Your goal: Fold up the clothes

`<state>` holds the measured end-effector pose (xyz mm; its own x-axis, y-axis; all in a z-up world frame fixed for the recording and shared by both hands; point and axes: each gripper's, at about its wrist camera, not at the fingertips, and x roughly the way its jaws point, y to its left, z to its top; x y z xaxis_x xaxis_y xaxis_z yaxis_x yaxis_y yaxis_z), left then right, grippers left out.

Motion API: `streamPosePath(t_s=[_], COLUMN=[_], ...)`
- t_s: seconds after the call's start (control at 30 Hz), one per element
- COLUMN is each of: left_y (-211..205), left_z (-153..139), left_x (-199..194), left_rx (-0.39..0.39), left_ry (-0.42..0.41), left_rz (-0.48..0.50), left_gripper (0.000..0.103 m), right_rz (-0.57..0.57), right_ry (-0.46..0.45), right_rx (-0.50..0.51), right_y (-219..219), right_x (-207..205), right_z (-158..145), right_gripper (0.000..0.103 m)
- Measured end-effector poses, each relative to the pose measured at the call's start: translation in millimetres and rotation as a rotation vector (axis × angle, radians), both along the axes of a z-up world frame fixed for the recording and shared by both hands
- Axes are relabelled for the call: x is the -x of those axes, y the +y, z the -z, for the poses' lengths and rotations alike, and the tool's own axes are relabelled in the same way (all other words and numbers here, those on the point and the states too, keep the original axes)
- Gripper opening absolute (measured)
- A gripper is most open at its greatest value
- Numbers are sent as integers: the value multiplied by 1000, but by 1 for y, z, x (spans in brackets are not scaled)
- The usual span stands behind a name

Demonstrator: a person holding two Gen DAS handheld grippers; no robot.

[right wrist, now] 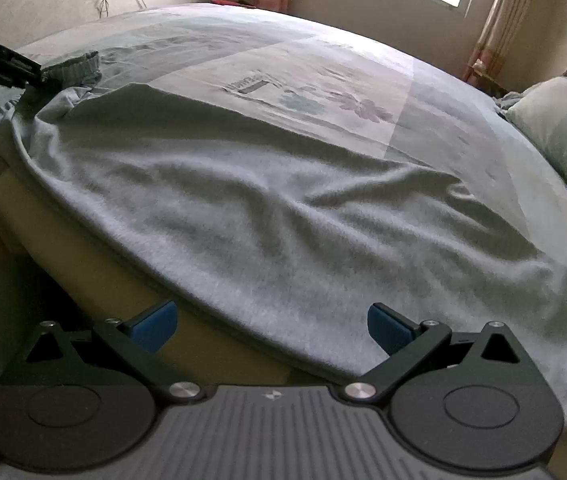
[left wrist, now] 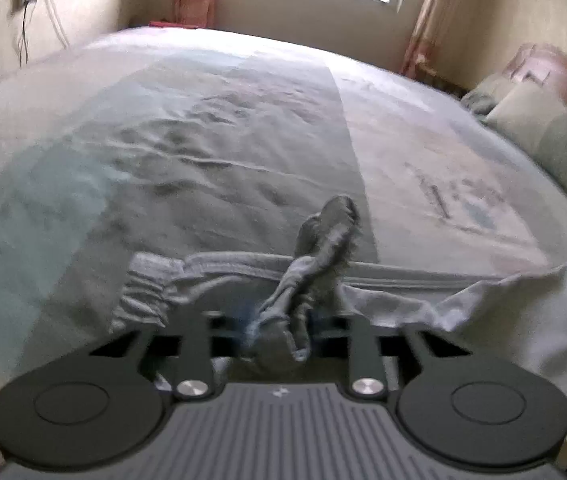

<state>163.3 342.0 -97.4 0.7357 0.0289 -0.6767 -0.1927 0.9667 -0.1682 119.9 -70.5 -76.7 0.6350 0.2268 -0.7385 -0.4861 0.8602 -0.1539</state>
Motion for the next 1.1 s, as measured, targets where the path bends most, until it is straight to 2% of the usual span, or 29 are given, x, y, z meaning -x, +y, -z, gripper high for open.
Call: streamPosePath(t_s=[0.23,0.47,0.67,0.87,0.93,1.0,1.1], left_y=[19,50,58,68,69,71,70], left_z=[-22,7,6,9,7,3,-11], left_x=[31,43,48,53,57,61,64], left_rx=[-16,67,149,181,176,156,97], left_ry=[-40,49,26,55,58,55,29], left_rz=[-78,-179,-222,-246,-250,-267,-293], left_gripper=[11,12,11,11,17,33,34], right_rz=[27,-4,10,13,12,12,11], right_ry=[17,25,17,15,13,15,15], right_rx=[-23,-22,-17,-20,-19,-24,-29], right_y=[-5,5,4,2,2,1,2], right_x=[-6,-4,-4,-5,-5,-6,-7], right_z=[1,4,1,1,1,1,1], right_gripper=[103,103,103,103,103,103,103])
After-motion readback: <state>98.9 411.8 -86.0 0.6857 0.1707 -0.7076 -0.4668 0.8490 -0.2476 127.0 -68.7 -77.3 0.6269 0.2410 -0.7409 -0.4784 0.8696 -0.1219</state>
